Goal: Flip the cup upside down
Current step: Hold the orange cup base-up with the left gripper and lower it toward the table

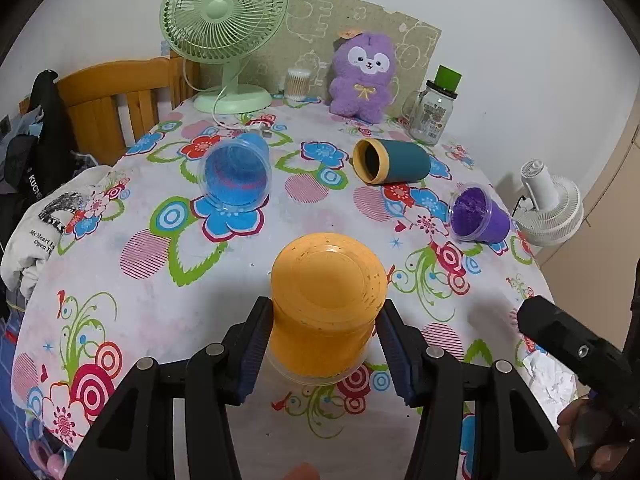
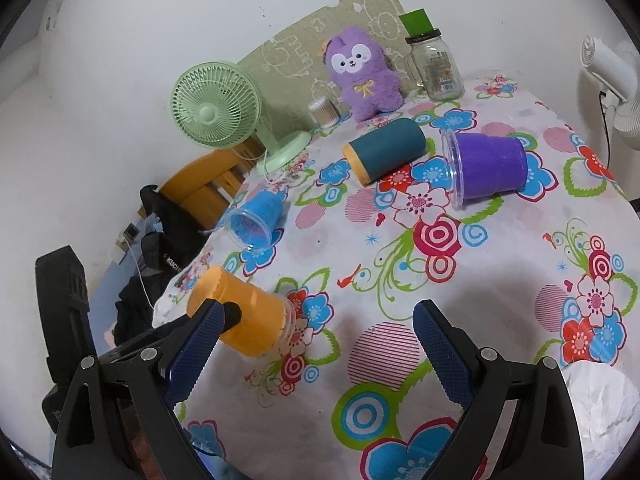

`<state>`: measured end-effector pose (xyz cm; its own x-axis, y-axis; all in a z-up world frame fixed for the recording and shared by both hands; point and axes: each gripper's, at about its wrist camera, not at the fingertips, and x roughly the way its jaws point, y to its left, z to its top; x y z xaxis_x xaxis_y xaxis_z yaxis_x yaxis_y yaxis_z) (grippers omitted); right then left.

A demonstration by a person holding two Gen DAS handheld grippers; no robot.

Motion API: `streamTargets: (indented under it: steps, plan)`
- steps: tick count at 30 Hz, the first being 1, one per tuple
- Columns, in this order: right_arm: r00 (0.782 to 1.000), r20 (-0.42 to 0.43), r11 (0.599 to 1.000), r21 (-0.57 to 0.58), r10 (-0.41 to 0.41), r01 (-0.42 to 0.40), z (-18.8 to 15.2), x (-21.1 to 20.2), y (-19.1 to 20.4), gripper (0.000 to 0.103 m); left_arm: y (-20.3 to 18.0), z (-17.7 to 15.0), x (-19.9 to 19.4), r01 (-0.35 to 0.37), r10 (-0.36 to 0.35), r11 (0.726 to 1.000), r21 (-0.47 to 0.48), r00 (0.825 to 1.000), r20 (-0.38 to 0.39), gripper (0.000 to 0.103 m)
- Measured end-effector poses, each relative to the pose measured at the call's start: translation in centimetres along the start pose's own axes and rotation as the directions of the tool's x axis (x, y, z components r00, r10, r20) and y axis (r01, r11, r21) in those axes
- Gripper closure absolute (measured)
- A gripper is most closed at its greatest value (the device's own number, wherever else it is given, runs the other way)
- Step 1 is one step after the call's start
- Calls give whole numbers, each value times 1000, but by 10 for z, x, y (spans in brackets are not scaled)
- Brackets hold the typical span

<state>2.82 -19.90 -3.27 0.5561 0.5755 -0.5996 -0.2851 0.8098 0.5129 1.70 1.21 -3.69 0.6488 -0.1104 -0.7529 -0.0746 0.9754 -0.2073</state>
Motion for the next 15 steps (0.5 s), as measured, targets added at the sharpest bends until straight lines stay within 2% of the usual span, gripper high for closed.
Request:
streamTargets:
  steps: [8,10,12,14,15]
  plan:
    - [1000,-15,1000,-7,-18,18,-2,7,1,6,3,-4,10,9,-9,1000,-4,1000,-11,48]
    - [1000,-23,1000,-4,-20,20,-2,10,1,6,4,-7,15,-4,4,1000,9,1000,-7,43]
    - [999,-31,1000,-8,-20,20,-3,14,3,6,4,-9,18,-14,15,1000,19,1000,-15,42]
    - [999,-37,1000,-14,-19,19,-4,17,5,6,6,-10,19,-14,14,1000,18,1000,-21,37]
    - [999,-40,1000,-16,-19,18,-4,18,7,6,6,-10,18,-14,14,1000,16,1000,-19,30]
